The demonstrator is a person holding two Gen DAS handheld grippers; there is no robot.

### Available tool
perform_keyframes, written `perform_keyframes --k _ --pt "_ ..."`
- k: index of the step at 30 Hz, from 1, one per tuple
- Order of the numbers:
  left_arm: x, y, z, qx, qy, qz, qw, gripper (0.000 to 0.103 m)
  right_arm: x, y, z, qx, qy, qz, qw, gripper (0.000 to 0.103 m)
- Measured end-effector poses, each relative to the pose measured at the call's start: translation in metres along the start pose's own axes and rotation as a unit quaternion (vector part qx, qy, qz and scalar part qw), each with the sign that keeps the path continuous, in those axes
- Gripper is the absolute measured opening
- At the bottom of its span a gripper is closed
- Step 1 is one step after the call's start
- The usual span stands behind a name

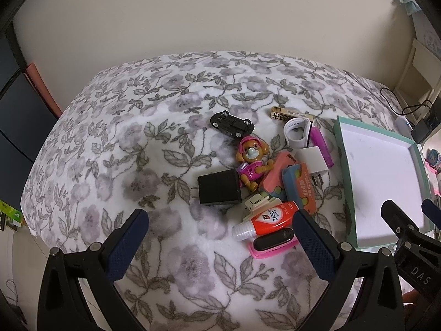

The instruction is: Organize rigid objects

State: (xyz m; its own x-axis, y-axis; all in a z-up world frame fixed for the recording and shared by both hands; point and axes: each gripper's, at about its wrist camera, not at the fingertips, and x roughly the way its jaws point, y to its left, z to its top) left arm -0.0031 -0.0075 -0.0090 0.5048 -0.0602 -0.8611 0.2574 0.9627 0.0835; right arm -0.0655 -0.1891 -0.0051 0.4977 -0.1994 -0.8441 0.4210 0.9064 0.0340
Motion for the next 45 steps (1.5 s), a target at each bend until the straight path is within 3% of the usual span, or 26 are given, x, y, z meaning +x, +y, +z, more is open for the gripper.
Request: perform_keyframes --k 10,45 --pt "0.001 -0.001 0.000 0.000 0.000 0.000 1.0000 0.103 0.002 0.004 -0.001 -0.005 0.004 0.018 1.000 0.103" --pt "0.001 0.006 0.002 -0.013 0.006 -0.005 0.9999 0.103 0.001 0.011 -0.002 -0.029 0.001 0.013 1.000 0.103"
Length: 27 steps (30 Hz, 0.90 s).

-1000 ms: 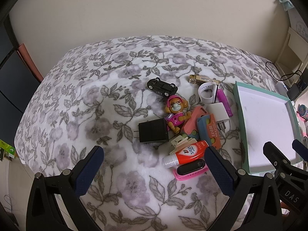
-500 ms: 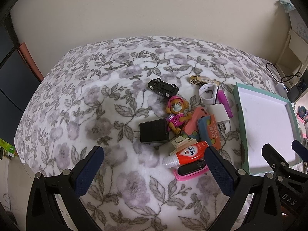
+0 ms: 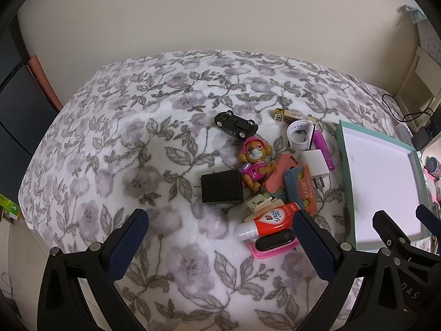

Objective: Organize rigid objects
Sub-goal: 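Grasp the pink smartwatch band with the right tool while the left tool moves toward the red glue bottle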

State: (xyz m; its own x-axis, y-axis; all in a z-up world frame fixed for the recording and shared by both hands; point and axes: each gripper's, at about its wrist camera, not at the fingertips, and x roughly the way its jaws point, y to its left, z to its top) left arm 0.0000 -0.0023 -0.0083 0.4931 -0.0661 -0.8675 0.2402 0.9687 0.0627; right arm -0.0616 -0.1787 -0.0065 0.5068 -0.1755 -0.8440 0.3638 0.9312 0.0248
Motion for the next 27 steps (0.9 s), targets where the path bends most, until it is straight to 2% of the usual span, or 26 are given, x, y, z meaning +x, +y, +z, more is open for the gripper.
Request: perform_keyframes --k 4,9,14,16,20,23,27 --pt "0.003 0.008 0.001 -0.019 0.006 -0.014 0.9997 0.103 0.002 0.004 0.001 -0.004 0.004 0.004 1.000 0.103" --pt "0.009 0.027 0.009 -0.064 0.001 -0.023 0.9977 0.103 0.013 0.028 0.005 -0.033 0.021 0.049 0.998 0.103" --pt "0.022 0.044 0.015 -0.110 0.010 -0.025 0.9936 0.103 0.032 0.065 -0.002 -0.077 0.058 0.093 0.991 0.103" --pt "0.029 0.044 0.014 -0.109 0.026 -0.021 0.9935 0.103 0.039 0.076 -0.006 -0.087 0.071 0.104 0.988 0.103" --pt "0.047 0.044 0.010 -0.095 0.068 0.008 0.9931 0.103 0.052 0.092 -0.014 -0.109 0.092 0.113 0.983 0.103" --pt "0.058 0.049 0.005 -0.108 0.094 -0.005 0.9897 0.103 0.058 0.099 -0.017 -0.116 0.096 0.114 0.982 0.103" --pt "0.066 0.056 -0.001 -0.126 0.115 -0.003 0.9853 0.103 0.065 0.109 -0.021 -0.129 0.103 0.120 0.979 0.103"
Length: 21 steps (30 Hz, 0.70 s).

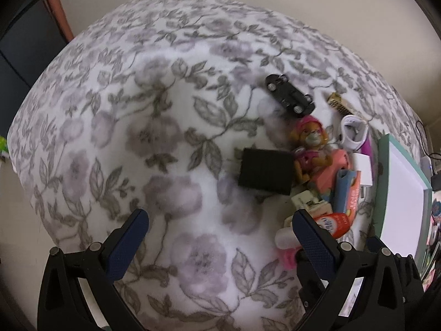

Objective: Organize rigid objects
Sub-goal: 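Grasp the pink smartwatch band with the right tool while the left tool moves toward the red glue bottle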

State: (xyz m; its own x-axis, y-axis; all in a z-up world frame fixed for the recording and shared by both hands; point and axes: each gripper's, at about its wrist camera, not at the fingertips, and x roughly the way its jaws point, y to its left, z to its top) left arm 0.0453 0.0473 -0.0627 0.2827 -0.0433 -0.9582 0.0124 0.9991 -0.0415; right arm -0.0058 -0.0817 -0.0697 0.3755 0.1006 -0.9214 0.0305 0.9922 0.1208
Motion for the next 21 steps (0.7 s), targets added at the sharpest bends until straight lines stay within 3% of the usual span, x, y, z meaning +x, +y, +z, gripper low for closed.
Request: perform_keyframes --k 7,14,17,21 --pt "0.007 0.015 -0.003 -0.035 0.022 0.001 0.9991 0.103 0.012 0.017 0.002 -0.034 0.005 -0.014 0.999 0.103" --pt "0.008 0.017 -0.005 -0.055 0.034 -0.019 0.9977 0.103 0.015 0.010 0.002 -0.019 0.012 -0.004 1.000 0.102" --pt "0.008 0.014 -0.007 -0.066 0.047 -0.031 0.9962 0.103 0.017 0.006 0.001 -0.001 0.024 0.027 0.999 0.094" --pt "0.008 0.015 -0.010 -0.093 0.065 -0.058 0.9919 0.103 0.018 0.002 0.000 0.015 0.033 0.060 0.998 0.074"
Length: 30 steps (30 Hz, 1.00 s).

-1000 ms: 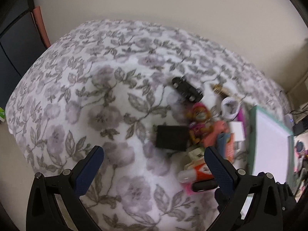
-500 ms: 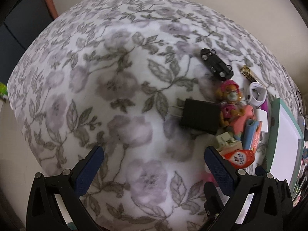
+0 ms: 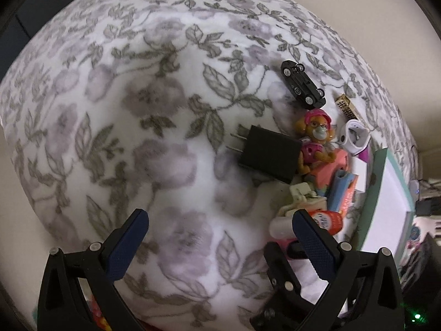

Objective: Organize rigid objects
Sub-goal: 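Grasp the pink smartwatch band with the right tool while the left tool moves toward the red glue bottle, then grasp the red glue bottle with the left tool while the right tool holds the band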

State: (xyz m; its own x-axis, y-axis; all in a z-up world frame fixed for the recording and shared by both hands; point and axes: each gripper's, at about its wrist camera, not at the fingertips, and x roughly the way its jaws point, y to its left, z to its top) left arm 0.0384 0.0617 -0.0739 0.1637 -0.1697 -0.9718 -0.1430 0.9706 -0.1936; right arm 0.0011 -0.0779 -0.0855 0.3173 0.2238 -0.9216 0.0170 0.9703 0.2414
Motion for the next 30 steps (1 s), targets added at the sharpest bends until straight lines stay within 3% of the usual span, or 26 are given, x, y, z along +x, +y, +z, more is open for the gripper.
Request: perform_keyframes --k 10,16,19,23,30 --pt "-0.003 -0.017 -0.007 -0.003 0.008 -0.025 0.9996 0.103 -0.017 -0.025 -0.005 0.041 0.002 0.017 0.999 0.073" --pt "0.000 -0.023 -0.004 -0.018 0.016 -0.032 0.9992 0.103 -0.045 -0.047 -0.005 0.084 -0.031 0.038 0.995 0.073" --pt "-0.001 -0.022 -0.004 -0.030 0.011 -0.033 0.9989 0.103 -0.064 -0.058 -0.005 0.100 -0.051 0.021 0.993 0.072" --pt "0.002 -0.020 -0.012 -0.028 0.015 -0.030 0.9991 0.103 -0.087 -0.075 -0.002 0.117 -0.074 -0.033 0.990 0.072" --pt "0.020 -0.046 -0.029 0.044 0.052 -0.008 0.9976 0.103 -0.111 -0.109 -0.005 0.157 -0.112 -0.082 0.978 0.073"
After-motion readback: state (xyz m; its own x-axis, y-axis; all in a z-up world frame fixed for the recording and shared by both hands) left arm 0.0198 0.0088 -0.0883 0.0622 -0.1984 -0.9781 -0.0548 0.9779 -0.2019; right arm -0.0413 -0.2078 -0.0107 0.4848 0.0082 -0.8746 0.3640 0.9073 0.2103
